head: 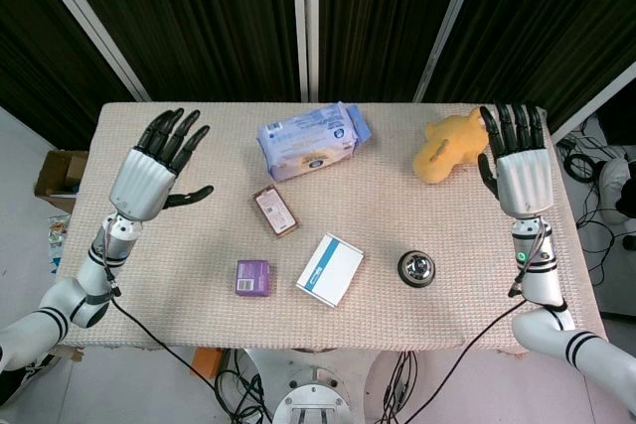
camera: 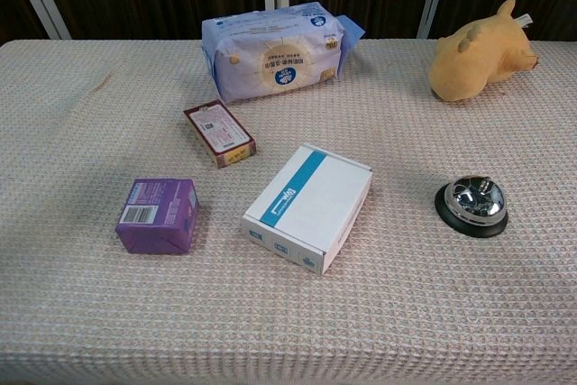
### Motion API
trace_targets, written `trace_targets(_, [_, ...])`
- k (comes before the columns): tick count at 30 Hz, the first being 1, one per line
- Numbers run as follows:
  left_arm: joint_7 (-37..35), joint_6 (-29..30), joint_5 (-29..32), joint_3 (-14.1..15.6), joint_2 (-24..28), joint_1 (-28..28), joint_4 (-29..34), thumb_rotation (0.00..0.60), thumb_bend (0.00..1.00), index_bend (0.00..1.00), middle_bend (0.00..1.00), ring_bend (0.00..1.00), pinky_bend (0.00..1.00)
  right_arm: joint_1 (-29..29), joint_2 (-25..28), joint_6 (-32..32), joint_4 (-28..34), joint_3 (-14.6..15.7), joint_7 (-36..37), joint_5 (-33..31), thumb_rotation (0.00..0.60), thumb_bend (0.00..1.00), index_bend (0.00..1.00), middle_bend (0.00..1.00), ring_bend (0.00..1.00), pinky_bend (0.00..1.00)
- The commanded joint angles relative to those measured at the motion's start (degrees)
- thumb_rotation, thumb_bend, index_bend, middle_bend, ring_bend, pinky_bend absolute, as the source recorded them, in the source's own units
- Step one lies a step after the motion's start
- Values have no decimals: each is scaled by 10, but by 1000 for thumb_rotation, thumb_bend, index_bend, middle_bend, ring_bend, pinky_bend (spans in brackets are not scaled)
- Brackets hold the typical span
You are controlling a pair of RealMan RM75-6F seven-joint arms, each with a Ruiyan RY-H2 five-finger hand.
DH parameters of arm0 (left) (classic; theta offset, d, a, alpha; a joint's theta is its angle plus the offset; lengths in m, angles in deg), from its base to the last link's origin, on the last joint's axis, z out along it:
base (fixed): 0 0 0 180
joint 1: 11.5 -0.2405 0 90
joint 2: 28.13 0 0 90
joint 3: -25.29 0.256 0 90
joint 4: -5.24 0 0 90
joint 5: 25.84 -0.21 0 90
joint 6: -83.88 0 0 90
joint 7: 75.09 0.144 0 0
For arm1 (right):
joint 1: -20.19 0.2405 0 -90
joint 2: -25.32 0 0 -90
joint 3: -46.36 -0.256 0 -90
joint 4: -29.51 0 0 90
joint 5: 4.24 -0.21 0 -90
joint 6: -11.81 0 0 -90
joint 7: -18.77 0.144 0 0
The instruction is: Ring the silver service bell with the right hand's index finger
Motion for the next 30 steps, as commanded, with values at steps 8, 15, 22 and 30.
trace_targets(8, [1,2,-1,4,2,0,10,426,124,47,0,13,154,-1,5,1,8,5,0,2,600,362,0,0,0,0])
trace_targets(15, [1,1,-6,7,16,0,31,425,124,47,0,14,154,-21,14,-29,27,20,10,21,600,361,0,0,0,0])
trace_targets(22, [69,-95,38,46,108,-36,209,442,130,51,9,14,156,-92,54,-104,59,98,34,93,600,369,0,5,0,0])
trace_targets(30, [178,-175,110,104,190,-97,371,373,70,52,63,17,155,-207,100,-109,107,212,-39,113,600,433,0,234,144,28])
